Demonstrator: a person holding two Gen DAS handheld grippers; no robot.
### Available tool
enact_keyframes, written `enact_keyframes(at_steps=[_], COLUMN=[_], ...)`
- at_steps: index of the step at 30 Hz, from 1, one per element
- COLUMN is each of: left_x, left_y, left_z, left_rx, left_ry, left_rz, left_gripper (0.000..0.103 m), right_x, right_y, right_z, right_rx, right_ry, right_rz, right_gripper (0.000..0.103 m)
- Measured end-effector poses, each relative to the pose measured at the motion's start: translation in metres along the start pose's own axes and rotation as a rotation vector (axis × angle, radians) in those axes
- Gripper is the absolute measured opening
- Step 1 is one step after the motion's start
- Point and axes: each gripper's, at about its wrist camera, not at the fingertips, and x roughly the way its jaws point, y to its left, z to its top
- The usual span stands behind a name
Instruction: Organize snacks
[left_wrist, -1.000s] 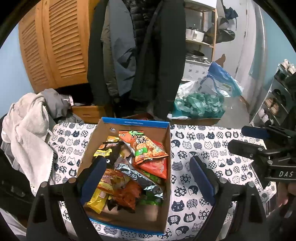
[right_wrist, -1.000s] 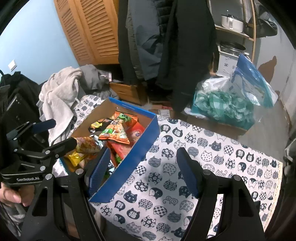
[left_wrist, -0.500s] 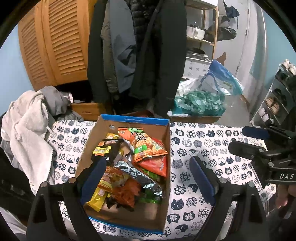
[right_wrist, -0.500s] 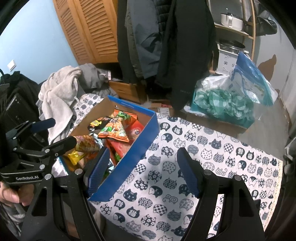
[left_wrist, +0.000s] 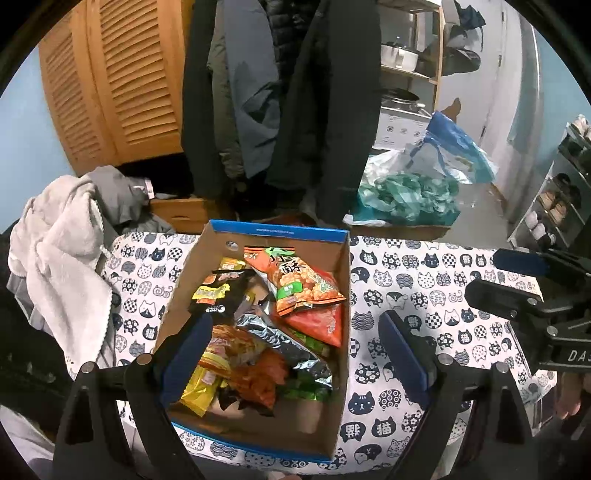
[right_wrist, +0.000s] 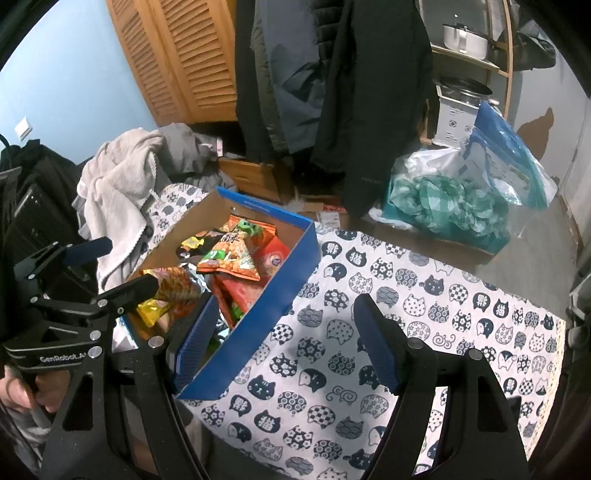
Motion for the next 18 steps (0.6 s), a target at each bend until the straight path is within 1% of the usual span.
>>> enact_keyframes(at_steps=[18], left_x=[0.0014], left_y=[-0.0023], left_z=[-0.0026], left_rx=[-0.001], left_ry=[0.006], left_rz=[-0.029], left_gripper=[0.093], right_x=[0.0013], right_y=[0.0011], right_z=[-0.0021], right_rx=[-0.001], right_ry=[0.009], right_rz=[0.000], right_gripper=[0.076])
